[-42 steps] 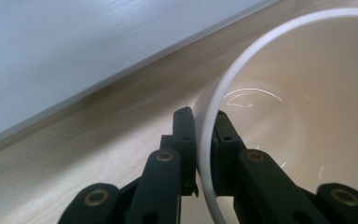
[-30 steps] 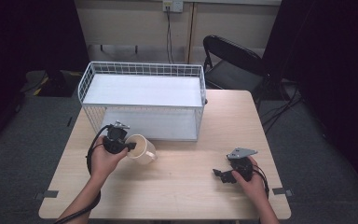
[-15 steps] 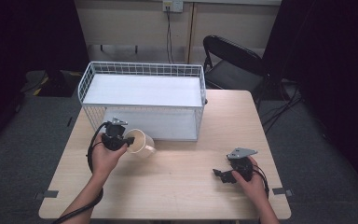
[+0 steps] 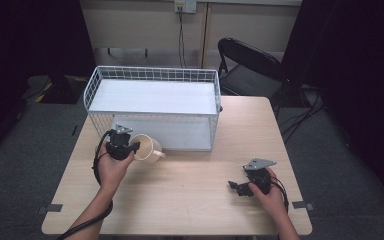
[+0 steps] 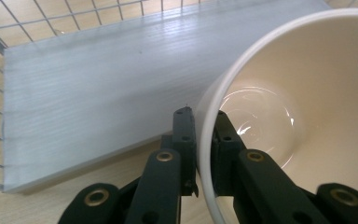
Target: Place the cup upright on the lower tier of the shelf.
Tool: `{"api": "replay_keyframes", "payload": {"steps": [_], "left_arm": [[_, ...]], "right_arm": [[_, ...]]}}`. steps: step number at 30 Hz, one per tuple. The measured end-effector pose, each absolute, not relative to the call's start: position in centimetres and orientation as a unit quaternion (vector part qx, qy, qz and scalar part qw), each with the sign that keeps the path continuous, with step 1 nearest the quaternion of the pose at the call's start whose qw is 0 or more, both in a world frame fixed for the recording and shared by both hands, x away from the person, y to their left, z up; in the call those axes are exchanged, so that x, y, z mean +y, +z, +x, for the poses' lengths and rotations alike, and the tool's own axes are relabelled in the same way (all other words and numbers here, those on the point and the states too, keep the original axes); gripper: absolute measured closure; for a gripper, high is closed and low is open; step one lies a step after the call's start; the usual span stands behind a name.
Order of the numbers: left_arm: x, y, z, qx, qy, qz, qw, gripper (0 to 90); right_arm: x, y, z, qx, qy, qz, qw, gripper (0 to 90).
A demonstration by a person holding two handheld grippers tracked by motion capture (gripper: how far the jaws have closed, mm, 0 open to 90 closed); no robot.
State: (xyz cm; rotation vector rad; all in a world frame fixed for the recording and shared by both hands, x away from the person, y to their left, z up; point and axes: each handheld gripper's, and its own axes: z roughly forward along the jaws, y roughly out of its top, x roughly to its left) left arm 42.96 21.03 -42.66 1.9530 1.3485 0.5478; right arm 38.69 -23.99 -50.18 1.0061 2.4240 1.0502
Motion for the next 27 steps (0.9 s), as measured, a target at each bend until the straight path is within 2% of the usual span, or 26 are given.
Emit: {"api": "replay_keyframes", "payload": {"steps": [15,27], "left_arm": [[21.6,-43.3,43.6,0.541,0.251,0.727,0.342,83.4],[21.8,-43.4,44.4,0.558,0.263,0.710,0.339,83.4]], "right_arm": [[-24.0,-50.2,38.7,0.847,0.367,0.351,0.157,11.8],[-24.0,-50.2,38.7,0.847,0.367,0.351,0.157,11.8]]}}
